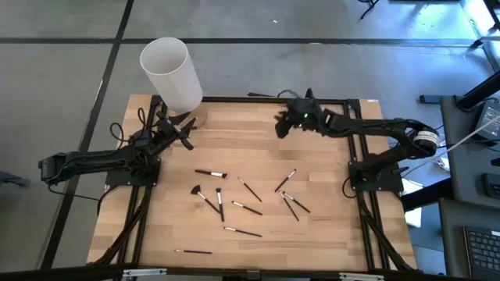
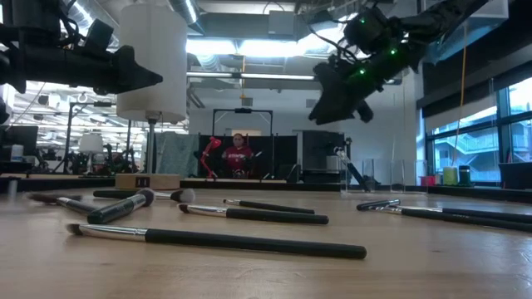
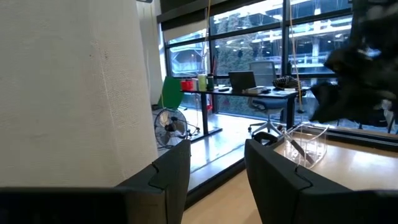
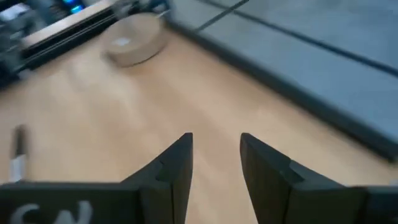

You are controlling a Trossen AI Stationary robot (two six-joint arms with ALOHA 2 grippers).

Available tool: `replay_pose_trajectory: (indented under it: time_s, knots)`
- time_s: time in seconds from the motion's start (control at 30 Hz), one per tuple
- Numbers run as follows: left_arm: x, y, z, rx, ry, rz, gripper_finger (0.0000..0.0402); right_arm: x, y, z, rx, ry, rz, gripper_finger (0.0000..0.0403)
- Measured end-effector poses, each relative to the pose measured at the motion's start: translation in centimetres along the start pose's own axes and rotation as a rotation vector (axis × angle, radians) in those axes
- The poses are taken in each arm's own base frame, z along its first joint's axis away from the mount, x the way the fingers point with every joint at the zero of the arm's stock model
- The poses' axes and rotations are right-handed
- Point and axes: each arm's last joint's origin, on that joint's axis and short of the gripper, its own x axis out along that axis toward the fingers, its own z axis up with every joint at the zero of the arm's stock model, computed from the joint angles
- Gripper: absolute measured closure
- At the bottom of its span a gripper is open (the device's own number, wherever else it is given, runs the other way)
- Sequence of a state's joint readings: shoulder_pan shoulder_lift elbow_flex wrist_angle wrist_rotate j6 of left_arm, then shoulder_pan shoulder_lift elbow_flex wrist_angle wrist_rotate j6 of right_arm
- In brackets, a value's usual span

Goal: Put items in baskets/containers
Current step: Put the eyeshadow brush into the left side of the transparent organizer

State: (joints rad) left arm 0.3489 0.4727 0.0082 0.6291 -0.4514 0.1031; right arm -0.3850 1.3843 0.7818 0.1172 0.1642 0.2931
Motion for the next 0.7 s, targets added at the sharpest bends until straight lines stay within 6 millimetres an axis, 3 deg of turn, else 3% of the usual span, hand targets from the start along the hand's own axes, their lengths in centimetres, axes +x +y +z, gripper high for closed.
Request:
replay_pose_trajectory:
  time_s: [0.3,0.53,0.7]
  knots:
    - [0.2,-0.3,-0.2,-0.030,0.012,-0.055,0.0253,-0.1,6.7,-2.5,-0.084,0.008,0.262,0.0270]
    - [1.0,-0.7,-0.1,-0.028,0.025,-0.064,0.0253,-0.6,8.5,-3.0,-0.168,0.001,0.409,0.0270]
    - [2.4,-1.5,-0.2,-0.026,0.104,-0.108,0.0254,0.6,9.3,-4.0,-0.171,-0.006,0.426,0.0287]
